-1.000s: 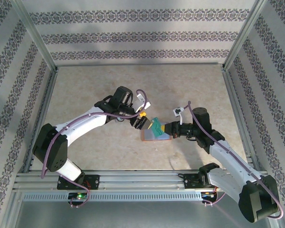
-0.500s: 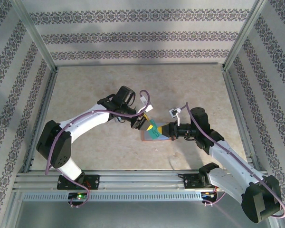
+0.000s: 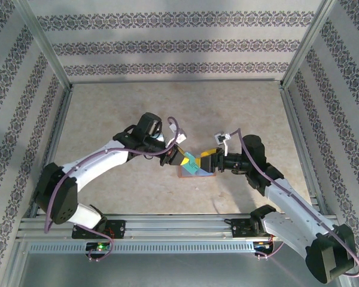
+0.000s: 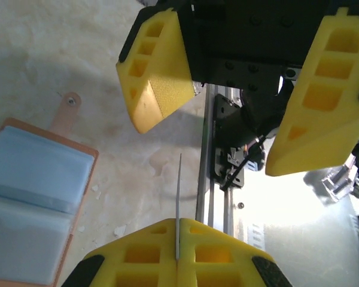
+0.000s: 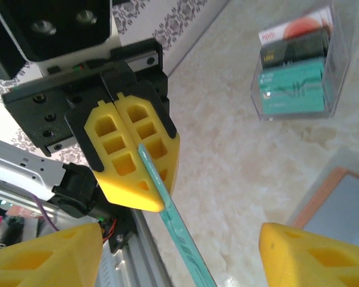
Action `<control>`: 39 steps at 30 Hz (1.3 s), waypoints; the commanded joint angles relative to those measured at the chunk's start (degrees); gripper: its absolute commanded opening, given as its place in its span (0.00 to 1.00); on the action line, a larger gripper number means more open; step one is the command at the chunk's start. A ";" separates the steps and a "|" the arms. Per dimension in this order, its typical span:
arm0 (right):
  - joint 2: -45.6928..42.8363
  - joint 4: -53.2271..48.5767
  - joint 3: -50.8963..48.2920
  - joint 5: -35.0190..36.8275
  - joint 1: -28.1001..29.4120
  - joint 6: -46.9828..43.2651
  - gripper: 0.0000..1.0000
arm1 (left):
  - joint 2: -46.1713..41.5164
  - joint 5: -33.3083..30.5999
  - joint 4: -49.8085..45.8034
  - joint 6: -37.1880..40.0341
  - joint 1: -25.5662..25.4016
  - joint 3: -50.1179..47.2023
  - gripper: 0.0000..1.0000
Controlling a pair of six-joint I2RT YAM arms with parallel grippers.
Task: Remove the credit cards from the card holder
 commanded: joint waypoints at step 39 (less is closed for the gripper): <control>2.38 2.72 2.95 -1.45 9.46 -3.65 0.00 | -10.22 -7.49 -21.76 18.68 4.78 11.39 0.76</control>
